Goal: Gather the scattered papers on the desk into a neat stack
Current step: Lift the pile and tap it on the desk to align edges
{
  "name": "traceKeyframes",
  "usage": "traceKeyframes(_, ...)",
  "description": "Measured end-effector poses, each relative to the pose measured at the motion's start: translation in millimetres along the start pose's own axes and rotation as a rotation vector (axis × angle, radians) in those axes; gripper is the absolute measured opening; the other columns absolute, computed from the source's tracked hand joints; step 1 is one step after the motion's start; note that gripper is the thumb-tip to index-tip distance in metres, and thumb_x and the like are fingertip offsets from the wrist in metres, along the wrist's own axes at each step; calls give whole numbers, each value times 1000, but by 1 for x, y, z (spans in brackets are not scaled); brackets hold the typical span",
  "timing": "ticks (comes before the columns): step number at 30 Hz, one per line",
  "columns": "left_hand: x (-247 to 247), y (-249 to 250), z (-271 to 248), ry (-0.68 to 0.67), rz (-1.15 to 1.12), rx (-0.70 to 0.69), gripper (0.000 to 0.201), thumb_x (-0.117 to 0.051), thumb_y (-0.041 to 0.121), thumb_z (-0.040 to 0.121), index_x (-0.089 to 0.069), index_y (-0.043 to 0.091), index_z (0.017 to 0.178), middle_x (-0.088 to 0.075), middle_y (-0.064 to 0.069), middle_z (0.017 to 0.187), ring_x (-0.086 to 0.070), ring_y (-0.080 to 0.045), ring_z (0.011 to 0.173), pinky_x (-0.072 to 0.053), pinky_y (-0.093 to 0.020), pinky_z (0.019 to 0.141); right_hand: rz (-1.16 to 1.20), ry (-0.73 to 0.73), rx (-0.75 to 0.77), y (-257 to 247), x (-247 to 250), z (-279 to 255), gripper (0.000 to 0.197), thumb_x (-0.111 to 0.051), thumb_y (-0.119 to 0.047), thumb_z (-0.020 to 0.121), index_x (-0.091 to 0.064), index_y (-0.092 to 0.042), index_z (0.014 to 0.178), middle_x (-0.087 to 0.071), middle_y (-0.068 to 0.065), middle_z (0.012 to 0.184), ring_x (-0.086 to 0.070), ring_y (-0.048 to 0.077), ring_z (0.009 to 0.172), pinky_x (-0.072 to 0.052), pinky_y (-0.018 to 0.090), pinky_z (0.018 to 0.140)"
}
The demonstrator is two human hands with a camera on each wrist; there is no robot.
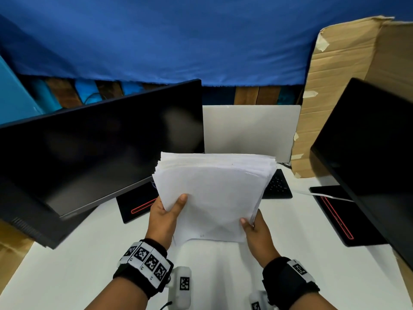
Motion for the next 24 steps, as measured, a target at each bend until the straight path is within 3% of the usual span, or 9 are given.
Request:
traceKeyframes(2,0,-7,-3,-13,-2,32,38,-74,23,69,-65,20,106,-77,6,93,-73,-12,87,-56,-19,65,14,24,5,-4,1,-1,35,-40,0,96,-52,-32,95,-62,-14,97,-61,-1,87,-45,0,70)
traceKeyframes(4,0,-9,-5,-2,15,41,50,-83,25,57,-64,23,104,-77,6,91,-73,-10,86,-56,-19,64,26,39,5,-8,0,-4,38,-36,3,97,-53,-31,90,-63,-11,93,-62,-7,79,-45,0,67)
traceKeyframes(8,0,0,-2,9,36,-3,41,-77,13,63,-63,25,100,-77,10,88,-72,-5,86,-55,-15,66,66,62,63,-19,2,-7,32,-36,-1,98,-53,-27,90,-64,-6,91,-61,-11,74,-46,2,67)
traceKeyframes(10,-2,6,0,0,43,-24,45,-76,9,66,-62,20,107,-76,7,93,-71,-4,87,-55,-15,67,76,50,86,-24,2,-8,26,-38,-5,98,-51,-26,94,-64,-10,95,-61,-12,79,-47,4,70)
traceKeyframes(13,0,8,0,18,26,-45,64,-79,7,65,-53,10,123,-71,-4,108,-70,-14,97,-55,-17,70,61,9,125,-33,-5,-9,20,-42,-7,97,-45,-26,103,-64,-8,101,-62,-8,88,-48,12,77)
traceKeyframes(16,-1,8,-3,22,13,-53,73,-86,15,61,-50,17,125,-69,-5,116,-68,-17,104,-57,-23,76,41,15,200,-53,-11,-12,29,-41,-9,97,-40,-36,107,-61,-10,113,-61,-6,100,-48,13,86)
traceKeyframes(19,-7,18,-6,32,32,-86,67,-83,21,62,-49,28,119,-67,3,115,-67,-10,104,-56,-23,77,35,65,294,-81,-10,-15,42,-41,-9,97,-32,-45,118,-56,-9,123,-55,-7,109,-46,12,93)
traceKeyframes(21,-11,31,-8,56,59,-143,63,-79,25,65,-44,34,117,-63,8,116,-64,-5,104,-55,-18,76,20,129,371,-99,-6,-16,60,-43,-8,96,-17,-43,137,-42,-6,142,-42,-3,129,-37,13,104)
traceKeyframes(24,-16,57,-13,107,147,-312,72,-72,18,77,-28,35,131,-48,5,133,-54,-4,119,-50,-16,92,-108,244,518,-129,0,-22,81,-45,-3,95,2,-50,141,-14,-8,154,-18,-7,140,-22,5,110)
Point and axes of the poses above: each hand's wrist, its own z-axis towards the middle knuckle, its own x-axis out of the back of the hand, y = z × x, the point moved 9 cm from there along z, towards the middle knuckle
